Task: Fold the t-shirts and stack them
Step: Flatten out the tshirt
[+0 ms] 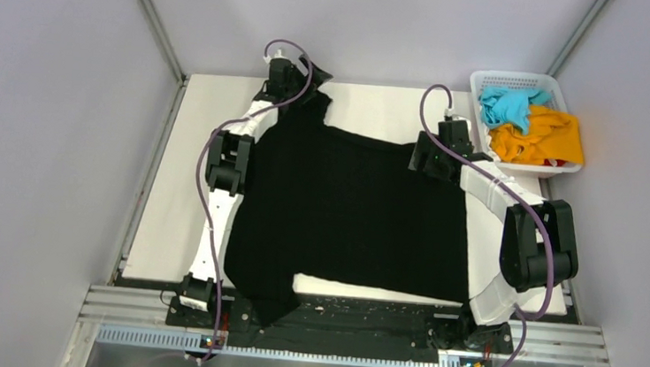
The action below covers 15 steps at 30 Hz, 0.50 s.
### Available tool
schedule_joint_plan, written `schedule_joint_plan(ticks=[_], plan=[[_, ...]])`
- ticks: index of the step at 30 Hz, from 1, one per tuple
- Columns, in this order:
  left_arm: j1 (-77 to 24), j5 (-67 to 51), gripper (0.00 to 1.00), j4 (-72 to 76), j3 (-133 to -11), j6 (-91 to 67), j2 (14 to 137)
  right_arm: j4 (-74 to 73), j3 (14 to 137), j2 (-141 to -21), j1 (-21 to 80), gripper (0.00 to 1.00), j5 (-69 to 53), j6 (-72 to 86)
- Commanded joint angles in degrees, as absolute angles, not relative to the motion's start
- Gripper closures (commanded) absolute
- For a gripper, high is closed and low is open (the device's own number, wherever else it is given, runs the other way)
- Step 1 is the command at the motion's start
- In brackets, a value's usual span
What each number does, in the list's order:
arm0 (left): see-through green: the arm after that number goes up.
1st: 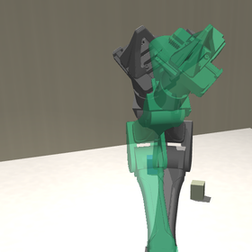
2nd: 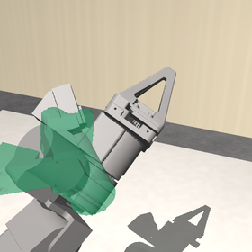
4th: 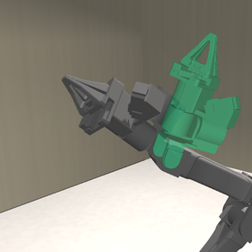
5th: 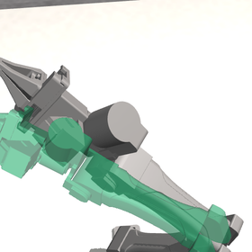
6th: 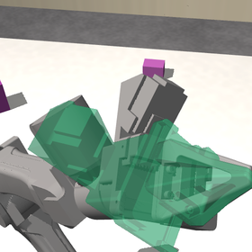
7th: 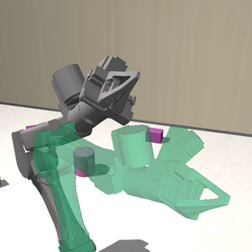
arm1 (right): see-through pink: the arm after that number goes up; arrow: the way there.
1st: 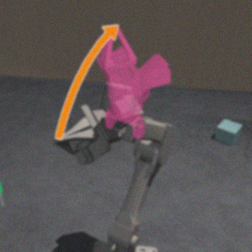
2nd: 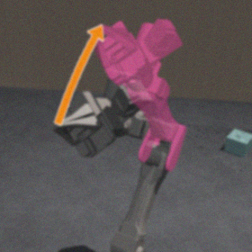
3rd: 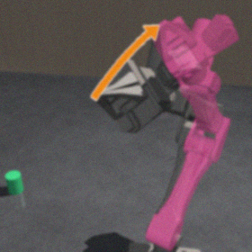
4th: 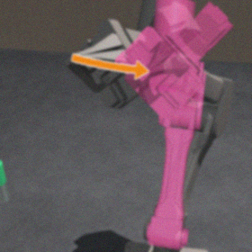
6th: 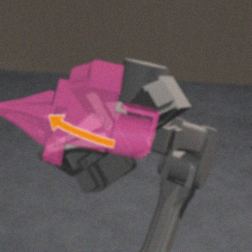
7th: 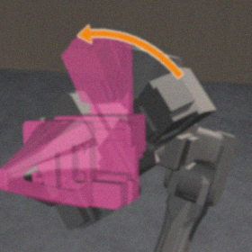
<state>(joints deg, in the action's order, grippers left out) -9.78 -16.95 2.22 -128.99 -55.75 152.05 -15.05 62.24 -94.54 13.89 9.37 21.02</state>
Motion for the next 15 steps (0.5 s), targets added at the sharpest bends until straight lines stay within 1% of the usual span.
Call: schedule_joint_plan(ticks=[1,4,7,11,15], plan=[[-11.4,-13.4,0.01,11.7,-139.9,-57.5,156.4,-14.7,62.4,-92.1,14.3,0.01,10.6,20.7],[-11.3,-13.0,0.01,12.6,-142.1,-57.6,158.0,-14.6,62.6,-92.2,14.3,0.01,10.9,20.7],[-11.2,-12.7,0.01,10.0,-140.8,-53.5,154.9,-14.2,63.4,-92.6,14.3,0.01,11.6,19.8],[-11.2,-11.1,0.01,7.6,-131.6,-45.0,145.2,-14.3,66.8,-94.9,14.3,0.01,11.7,19.5],[-11.2,-7.7,0.01,3.5,-121.7,-38.8,133.1,-13.1,70.5,-99.6,14.3,0.01,10.2,20.2]])
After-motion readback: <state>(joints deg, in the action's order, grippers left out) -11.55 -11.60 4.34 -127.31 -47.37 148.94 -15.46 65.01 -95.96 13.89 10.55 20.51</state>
